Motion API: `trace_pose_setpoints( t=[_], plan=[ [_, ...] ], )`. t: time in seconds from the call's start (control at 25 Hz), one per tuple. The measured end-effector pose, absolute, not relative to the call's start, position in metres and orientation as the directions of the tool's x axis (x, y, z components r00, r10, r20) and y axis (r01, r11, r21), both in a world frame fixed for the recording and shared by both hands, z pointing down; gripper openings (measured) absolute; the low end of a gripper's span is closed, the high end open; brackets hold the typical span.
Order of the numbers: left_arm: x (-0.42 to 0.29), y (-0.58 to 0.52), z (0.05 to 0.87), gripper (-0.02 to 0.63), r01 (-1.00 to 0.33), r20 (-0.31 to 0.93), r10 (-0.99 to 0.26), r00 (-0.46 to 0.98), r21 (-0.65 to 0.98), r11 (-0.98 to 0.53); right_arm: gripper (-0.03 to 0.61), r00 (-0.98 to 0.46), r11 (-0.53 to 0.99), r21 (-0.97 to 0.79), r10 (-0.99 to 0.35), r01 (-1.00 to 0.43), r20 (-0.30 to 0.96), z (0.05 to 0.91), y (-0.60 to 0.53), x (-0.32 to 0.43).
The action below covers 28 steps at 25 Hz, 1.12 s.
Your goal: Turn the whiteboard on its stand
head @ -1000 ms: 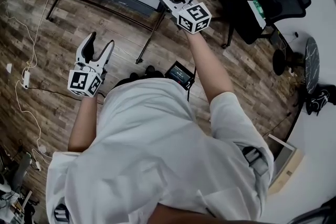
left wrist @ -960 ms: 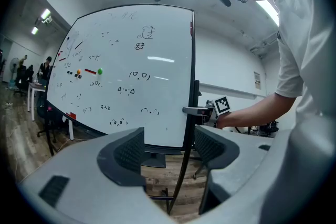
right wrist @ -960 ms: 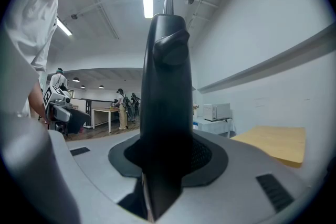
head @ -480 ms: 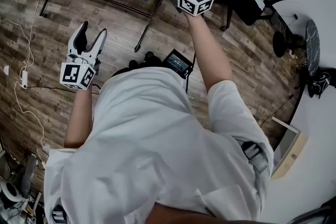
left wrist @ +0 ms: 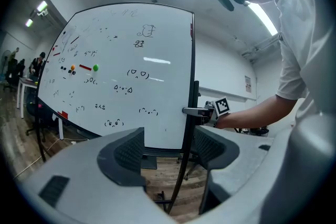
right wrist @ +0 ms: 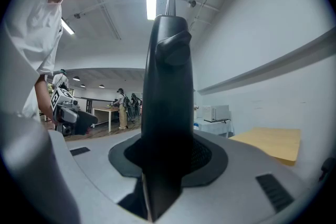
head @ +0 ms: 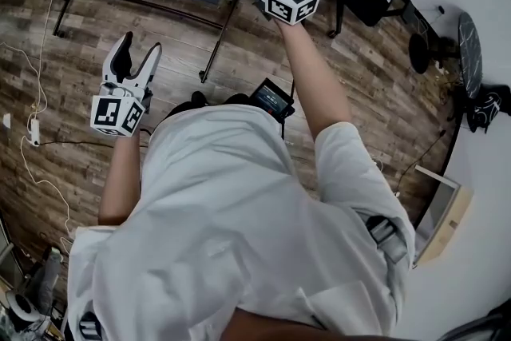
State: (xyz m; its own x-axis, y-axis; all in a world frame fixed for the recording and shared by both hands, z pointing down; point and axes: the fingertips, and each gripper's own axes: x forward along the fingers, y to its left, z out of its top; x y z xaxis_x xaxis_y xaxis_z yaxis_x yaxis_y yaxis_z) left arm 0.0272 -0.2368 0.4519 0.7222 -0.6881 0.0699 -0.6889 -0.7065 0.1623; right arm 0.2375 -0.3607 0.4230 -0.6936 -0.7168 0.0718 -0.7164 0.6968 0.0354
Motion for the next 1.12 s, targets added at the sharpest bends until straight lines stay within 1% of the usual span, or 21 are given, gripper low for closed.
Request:
trace_pose_setpoints(
  t=[0.24, 0.88, 1.12],
  plan=[
    [0.045, -0.230, 0.448, 0.307, -0.677, 0.067, -0.677, 0.733, 0.163, -0.717, 0.149, -0.697, 0.700, 0.040, -0.714, -0.713, 0.073, 0.423, -0.345, 0.247],
    [0.147, -0.196, 0.431, 0.307, -0.614, 0.040, -0.616, 0.787, 0.159, -0.773, 0.149, -0.676, 0.678, 0.036, -0.735, -0.735, 0.044, 0.421, -0.285, 0.322],
    [0.212, -0.151, 0.424, 0.307, -0.617, 0.034, -0.619, 0.785, 0.137, -0.775, 0.149, -0.675, 0.676, 0.036, -0.737, -0.736, 0.030, 0.419, -0.238, 0.389]
  ],
)
